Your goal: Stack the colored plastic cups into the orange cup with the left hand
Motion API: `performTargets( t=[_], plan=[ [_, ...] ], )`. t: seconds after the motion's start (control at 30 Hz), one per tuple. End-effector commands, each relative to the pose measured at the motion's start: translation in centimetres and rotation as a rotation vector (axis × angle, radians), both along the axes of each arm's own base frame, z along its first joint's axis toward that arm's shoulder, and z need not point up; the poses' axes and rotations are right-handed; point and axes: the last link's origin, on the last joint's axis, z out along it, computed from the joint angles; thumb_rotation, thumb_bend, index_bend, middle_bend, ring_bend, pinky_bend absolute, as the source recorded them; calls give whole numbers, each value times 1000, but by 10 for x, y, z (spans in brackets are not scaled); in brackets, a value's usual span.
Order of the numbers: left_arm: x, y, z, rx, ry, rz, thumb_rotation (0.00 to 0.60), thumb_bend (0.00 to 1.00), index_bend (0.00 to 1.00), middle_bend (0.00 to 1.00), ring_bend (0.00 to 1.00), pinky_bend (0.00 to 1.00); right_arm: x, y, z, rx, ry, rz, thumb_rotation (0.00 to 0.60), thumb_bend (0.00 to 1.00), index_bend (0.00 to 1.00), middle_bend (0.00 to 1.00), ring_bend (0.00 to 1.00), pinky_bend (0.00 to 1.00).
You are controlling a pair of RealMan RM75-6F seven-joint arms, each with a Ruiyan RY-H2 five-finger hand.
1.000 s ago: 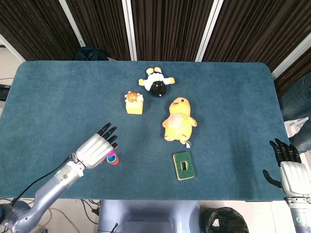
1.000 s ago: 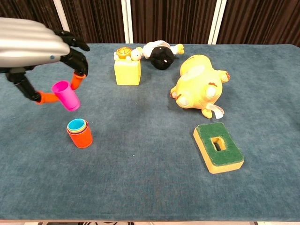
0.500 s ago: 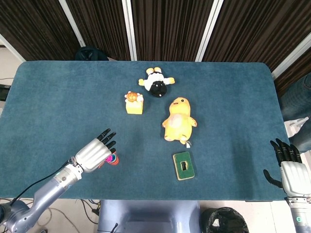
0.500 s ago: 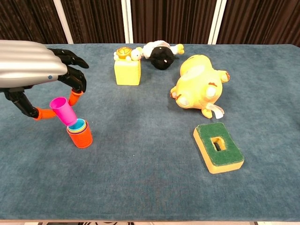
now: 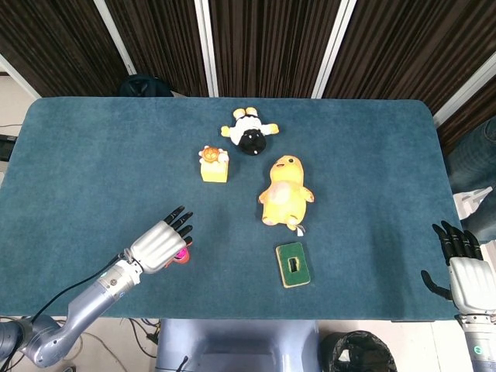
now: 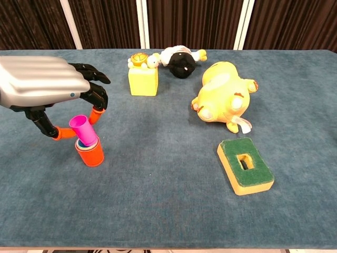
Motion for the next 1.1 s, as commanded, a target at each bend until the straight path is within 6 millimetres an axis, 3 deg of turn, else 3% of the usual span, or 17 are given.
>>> performTargets(
  t=[0.03,0.23,0.53,0.73,0.87,0.97,1.1],
  plan=[
    [0,1,-3,-3,4,4,600,316,479,252,0,20,0,0,0,0,0,1,600,372,60,43,72,36],
    [-3,0,-9,-17,21,10,600,314,468,246,0,19,0,0,0,0,0,1,600,373,60,43,72,36],
    [-7,-1,-6,-26,59,21,600,278,250,199,0,5,0,0,0,1,1,2,600,372,60,43,72,36],
    [1,1,5,10,26,20,600,277,217,184,0,5,1,0,0,-1,0,2,600,373,60,43,71,36],
    [9,-3,24,95,-58,3,600,278,205,173,0,6,0,0,0,2,1,3,600,372,60,43,71,36],
    [-2,-14,45,208,-158,28,600,278,187,162,0,5,1,0,-1,3,1,4,600,372,60,43,71,36],
    [-43,-40,69,360,-270,133,600,278,183,154,0,5,1,1,0,-2,1,6,600,373,60,43,71,36]
  ],
)
